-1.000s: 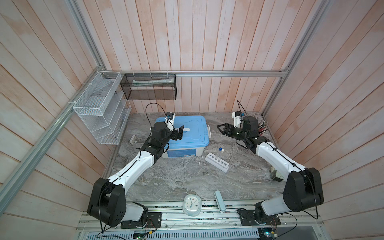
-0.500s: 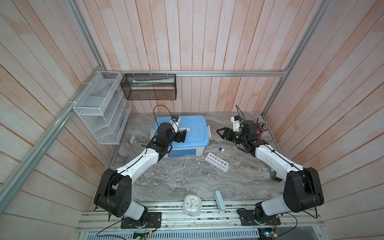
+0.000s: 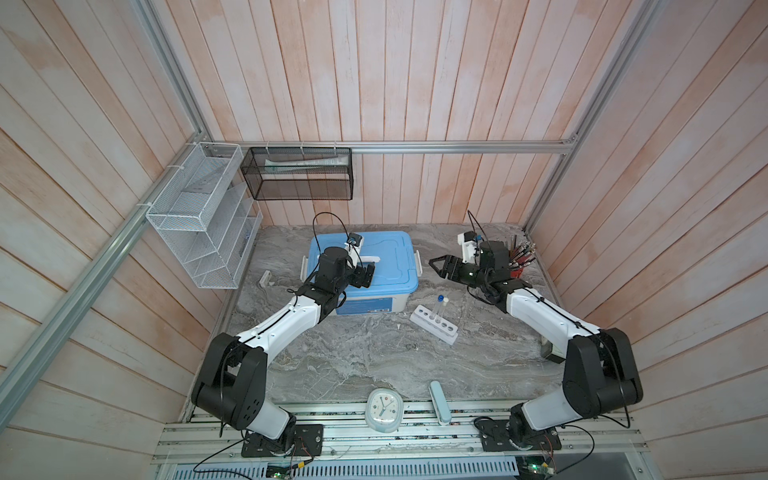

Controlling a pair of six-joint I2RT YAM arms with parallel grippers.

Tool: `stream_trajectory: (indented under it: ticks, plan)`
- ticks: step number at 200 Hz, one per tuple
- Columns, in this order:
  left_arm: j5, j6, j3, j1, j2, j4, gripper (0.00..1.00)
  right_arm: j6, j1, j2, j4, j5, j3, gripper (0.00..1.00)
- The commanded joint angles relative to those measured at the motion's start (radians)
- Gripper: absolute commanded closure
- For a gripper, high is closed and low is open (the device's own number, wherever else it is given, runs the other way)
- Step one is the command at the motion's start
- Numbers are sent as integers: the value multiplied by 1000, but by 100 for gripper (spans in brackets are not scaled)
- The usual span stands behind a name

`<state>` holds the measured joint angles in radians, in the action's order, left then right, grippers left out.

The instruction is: Organize the chemistry lab equipment

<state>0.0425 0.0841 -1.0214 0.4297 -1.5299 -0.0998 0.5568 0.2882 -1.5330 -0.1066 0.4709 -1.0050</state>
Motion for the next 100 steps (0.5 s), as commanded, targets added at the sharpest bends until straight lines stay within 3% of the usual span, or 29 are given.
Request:
stream_trajectory:
  ticks: [1, 100]
  plan:
    - [19, 13, -22, 4, -21, 7, 2, 4, 15, -30, -21, 27, -40, 28]
    - [2, 8, -5, 6, -27, 2, 2, 25, 47, -123, -66, 71, -89, 27]
